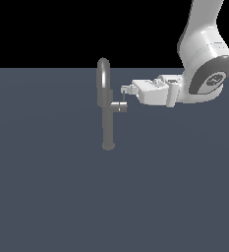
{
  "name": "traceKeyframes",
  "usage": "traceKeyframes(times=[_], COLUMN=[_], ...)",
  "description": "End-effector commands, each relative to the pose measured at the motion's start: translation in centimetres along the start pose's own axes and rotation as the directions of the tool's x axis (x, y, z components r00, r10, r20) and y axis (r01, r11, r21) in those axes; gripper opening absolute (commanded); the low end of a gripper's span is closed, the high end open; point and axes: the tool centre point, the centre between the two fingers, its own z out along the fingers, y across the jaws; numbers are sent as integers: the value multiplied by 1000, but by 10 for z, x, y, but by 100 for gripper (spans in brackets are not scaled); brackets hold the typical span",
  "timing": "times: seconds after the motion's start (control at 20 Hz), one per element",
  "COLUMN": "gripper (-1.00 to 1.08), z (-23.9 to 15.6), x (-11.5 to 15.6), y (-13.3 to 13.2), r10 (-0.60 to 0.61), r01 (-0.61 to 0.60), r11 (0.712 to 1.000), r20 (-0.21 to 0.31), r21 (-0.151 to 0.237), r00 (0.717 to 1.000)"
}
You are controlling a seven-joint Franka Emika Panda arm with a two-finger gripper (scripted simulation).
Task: Turn on the faucet by rotating a designated handle.
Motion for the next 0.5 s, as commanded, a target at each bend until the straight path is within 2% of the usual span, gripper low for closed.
traceKeyframes(times=[0.0,0.15,0.25,0.45], gripper=[-100,-100,-100,-100], z=[0,0,0,0], x=[-1,-2,-6,1], y=[12,21,13,28], r10=[6,6,-9,-3], r01=[-6,-6,9,3], r11=[1000,1000,1000,1000], r20=[5,5,0,2], r21=[-7,-7,-1,-4], r00=[1000,1000,1000,1000])
